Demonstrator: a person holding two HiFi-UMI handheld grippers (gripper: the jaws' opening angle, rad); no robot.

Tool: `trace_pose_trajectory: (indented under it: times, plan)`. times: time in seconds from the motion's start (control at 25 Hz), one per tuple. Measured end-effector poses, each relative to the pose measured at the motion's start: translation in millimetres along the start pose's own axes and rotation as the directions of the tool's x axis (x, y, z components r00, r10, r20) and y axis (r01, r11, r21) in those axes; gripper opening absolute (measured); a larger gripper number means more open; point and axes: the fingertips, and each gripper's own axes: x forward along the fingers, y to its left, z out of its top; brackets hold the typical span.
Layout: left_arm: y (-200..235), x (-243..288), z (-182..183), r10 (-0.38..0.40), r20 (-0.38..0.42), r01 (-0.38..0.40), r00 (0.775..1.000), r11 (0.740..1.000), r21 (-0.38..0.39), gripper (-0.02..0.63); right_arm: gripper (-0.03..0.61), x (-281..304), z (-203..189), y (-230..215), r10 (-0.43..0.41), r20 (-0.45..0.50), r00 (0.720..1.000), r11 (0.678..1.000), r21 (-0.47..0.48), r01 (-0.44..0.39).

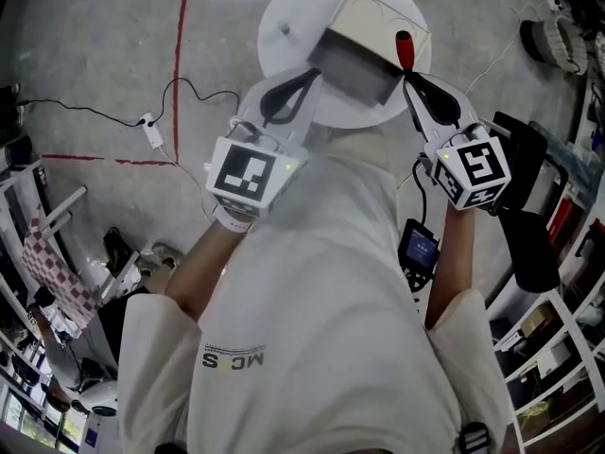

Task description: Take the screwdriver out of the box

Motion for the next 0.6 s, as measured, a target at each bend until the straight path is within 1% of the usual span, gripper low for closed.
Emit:
trace_pose_trajectory:
  times: [0.16,0.28,0.6]
  plan:
    - [-2,-7,10,-0.005,0.029,0.005,1.0,1.0,0.01,0.002,0.041,-22,10,5,-0.05,0.078,0.996,0.999,0.012,0.049]
    - [-1,-10,13,-0.006,0.028,0.006,1.0,1.0,0.013,0.002,0.041,-36,18,5,-0.089,0.128,0.988,0.996,0.014,0.088]
    - [-2,-21,29,-0.004,0.052,0.004,0.999,1.0,0.004,0.002,0.041,-72,36,6,-0.173,0.231,0.957,0.985,0.016,0.174]
